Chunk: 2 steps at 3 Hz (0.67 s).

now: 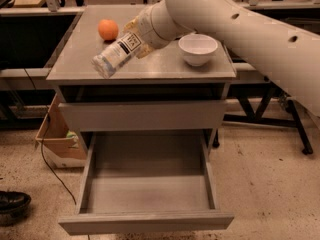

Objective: Pick blue plastic bottle from middle drawer and place on counter

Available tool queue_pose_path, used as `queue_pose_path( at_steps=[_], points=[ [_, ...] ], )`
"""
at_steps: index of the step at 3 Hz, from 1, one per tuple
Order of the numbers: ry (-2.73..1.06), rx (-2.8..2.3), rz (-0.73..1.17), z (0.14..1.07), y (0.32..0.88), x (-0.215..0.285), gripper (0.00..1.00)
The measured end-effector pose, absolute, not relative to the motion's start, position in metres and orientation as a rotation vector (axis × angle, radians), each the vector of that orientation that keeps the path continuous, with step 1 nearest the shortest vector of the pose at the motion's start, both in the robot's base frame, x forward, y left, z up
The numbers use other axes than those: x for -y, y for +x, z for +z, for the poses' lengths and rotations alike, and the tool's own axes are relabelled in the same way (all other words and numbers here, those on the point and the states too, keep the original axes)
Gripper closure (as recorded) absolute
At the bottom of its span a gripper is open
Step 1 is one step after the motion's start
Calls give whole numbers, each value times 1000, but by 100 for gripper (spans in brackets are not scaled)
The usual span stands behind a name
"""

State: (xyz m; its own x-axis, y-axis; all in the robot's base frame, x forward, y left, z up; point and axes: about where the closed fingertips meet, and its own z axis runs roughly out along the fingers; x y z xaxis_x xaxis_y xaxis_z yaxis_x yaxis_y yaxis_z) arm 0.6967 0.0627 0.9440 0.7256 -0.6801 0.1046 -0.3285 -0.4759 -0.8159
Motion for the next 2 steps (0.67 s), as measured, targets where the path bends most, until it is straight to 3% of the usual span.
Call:
queue_pose_path(
  at_steps=[2],
  points=[
    [-2077, -668, -569, 927, 763, -118, 100]
  ],
)
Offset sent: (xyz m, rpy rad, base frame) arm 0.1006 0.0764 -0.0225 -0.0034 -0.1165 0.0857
